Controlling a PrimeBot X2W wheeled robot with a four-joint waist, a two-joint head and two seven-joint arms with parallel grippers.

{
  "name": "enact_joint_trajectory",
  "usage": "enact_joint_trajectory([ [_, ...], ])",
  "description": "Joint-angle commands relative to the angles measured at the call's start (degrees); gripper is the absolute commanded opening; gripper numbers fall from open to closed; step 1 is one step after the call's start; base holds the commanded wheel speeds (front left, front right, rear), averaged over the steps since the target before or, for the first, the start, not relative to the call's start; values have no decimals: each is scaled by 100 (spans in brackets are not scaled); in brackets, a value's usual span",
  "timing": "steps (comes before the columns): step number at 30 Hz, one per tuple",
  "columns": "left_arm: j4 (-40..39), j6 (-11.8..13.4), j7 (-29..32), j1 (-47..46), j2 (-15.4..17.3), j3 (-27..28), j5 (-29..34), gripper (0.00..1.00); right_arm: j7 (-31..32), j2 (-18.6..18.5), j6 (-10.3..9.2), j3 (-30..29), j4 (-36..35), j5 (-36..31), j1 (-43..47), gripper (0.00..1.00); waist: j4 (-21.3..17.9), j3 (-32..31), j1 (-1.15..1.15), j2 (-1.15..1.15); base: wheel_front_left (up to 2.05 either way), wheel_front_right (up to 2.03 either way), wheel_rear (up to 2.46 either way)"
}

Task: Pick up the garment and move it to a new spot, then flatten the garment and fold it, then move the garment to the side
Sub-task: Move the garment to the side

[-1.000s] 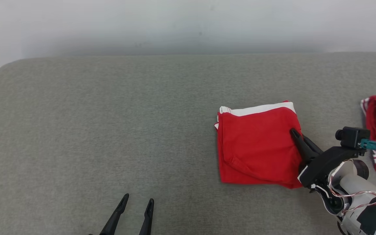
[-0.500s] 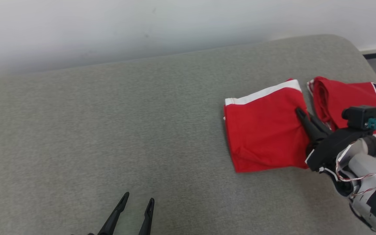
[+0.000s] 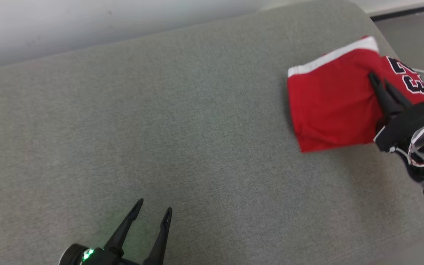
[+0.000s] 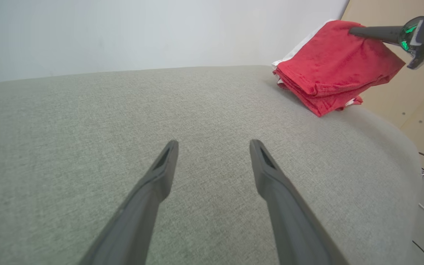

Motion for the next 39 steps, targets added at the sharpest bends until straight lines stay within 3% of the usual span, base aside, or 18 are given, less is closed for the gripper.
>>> enact_joint_trajectory([
  [1,-19,-37,-19,-99,53,-7,92,100,-23,-6,0,-66,44,-143,-93,0,-250,333,0,0,0,0,0],
  [12,-189,-135,-19,-627,265,-115,178,100,-24,-362,0,-707,254,-896,-479,0,-317,1128,0,0,0,0,0],
  [19,-167,-178,-4,-930,370,-188,154,100,-24,-539,-1,-692,465,-1606,-761,0,-238,1484,0,0,0,0,0],
  [39,-110,-137,21,-1039,539,-165,46,100,-24,-930,-2,-1439,710,-2193,-623,0,18,1579,0,0,0,0,0],
])
